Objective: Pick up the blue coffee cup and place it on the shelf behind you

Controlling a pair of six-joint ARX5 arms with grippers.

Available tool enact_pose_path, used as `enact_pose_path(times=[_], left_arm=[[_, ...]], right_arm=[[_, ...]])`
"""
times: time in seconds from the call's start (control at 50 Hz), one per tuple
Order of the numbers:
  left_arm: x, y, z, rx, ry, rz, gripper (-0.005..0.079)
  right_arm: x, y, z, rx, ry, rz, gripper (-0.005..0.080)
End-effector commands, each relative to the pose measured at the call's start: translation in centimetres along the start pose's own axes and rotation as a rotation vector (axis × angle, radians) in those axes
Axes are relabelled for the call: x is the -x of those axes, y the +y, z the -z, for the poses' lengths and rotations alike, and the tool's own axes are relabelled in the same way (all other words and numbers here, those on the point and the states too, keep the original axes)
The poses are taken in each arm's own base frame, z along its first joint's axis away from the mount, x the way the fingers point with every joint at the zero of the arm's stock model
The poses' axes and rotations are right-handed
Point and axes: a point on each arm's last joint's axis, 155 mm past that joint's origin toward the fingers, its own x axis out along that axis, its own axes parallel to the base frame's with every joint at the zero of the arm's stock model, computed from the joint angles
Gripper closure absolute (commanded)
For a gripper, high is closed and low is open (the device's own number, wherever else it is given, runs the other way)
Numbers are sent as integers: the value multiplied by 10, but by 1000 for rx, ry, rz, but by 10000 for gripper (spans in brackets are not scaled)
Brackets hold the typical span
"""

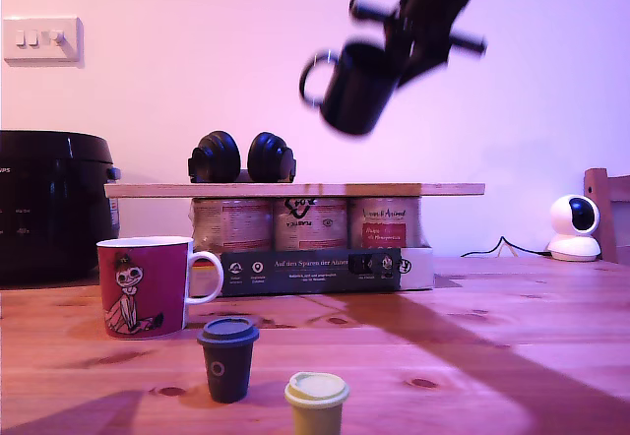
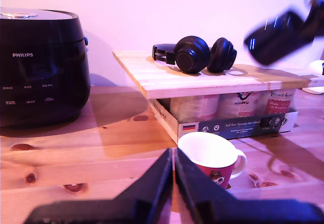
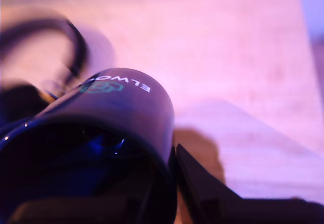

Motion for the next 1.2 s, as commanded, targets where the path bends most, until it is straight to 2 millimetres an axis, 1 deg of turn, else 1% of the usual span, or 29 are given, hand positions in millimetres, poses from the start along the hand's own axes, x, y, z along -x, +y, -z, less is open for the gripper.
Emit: enact_pose_path(times=[0.0,0.08,0.22,0.32,0.48,0.78,1.14,1.18], left_arm=[[1,-2,-3,-10,-14,9,763],[1,-2,-3,-11,-14,9,763],[1,-2,-3,-11,-14,9,763],[1,-2,-3,-11,-14,9,763],[1,-2,-3,-10,-15,10,763],[1,-2,-3,-10,-14,10,763],[1,-2,-3,-10,-14,10,763],[1,-2,-3,-10,-14,10,763]], right_arm=[[40,9,-51,-3,-138,-28,764],[45,5,-52,-6,-130,-20,764],[50,1,-48,-2,-101,-8,764],[53,-1,-40,5,-60,-1,764],[52,-5,-25,23,0,13,764],[52,-6,-12,38,50,16,764],[52,-6,-12,38,50,16,745],[52,-6,-12,38,50,16,732]])
